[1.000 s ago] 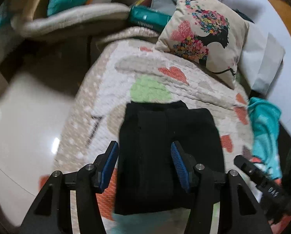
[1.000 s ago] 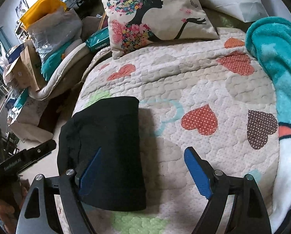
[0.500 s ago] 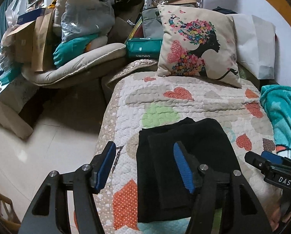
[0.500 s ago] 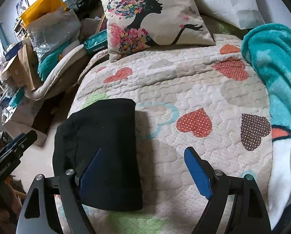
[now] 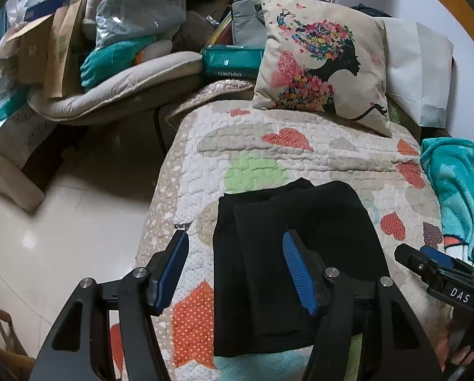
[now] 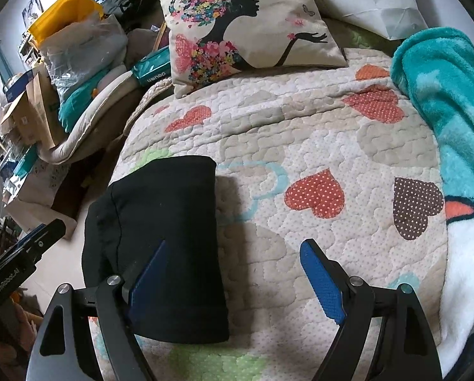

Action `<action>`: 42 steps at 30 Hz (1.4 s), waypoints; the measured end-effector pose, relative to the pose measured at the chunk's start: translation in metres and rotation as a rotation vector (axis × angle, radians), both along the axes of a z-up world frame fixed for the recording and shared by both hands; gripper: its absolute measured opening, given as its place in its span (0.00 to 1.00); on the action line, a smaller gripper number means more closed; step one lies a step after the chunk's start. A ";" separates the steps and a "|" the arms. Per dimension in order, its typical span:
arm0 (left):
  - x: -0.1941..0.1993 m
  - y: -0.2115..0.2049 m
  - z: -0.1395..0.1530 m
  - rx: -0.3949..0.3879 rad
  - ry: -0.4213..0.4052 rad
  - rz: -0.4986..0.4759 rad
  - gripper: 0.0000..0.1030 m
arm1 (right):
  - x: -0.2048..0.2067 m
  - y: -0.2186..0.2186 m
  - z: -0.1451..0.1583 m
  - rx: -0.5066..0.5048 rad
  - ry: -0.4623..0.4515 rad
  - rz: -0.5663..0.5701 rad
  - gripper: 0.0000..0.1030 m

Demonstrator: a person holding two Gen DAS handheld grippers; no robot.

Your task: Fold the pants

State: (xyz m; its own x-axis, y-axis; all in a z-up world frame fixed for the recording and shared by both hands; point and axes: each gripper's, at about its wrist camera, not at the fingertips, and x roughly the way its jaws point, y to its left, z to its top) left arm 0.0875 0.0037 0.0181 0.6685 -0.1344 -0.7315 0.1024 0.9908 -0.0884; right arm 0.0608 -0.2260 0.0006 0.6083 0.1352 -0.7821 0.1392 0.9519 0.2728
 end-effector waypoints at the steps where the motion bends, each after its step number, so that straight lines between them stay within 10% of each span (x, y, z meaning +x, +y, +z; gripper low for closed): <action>1: 0.000 0.000 -0.001 -0.004 0.004 0.000 0.59 | 0.000 0.000 0.000 0.000 0.000 0.000 0.86; 13: 0.006 0.004 -0.008 -0.048 0.057 -0.002 0.59 | -0.001 -0.003 -0.006 0.005 0.010 -0.004 0.86; 24: 0.028 0.041 -0.032 -0.405 0.217 0.036 0.61 | 0.047 -0.014 0.008 0.124 0.075 0.039 0.86; 39: 0.064 0.034 -0.090 -0.407 0.303 0.064 0.87 | 0.089 0.005 -0.061 0.378 0.191 0.111 0.87; 41: 0.063 0.033 -0.087 -0.423 0.299 0.048 0.78 | 0.090 0.009 -0.063 0.379 0.176 0.116 0.86; 42: 0.062 0.033 -0.084 -0.462 0.300 0.021 0.56 | 0.090 0.012 -0.062 0.386 0.168 0.135 0.76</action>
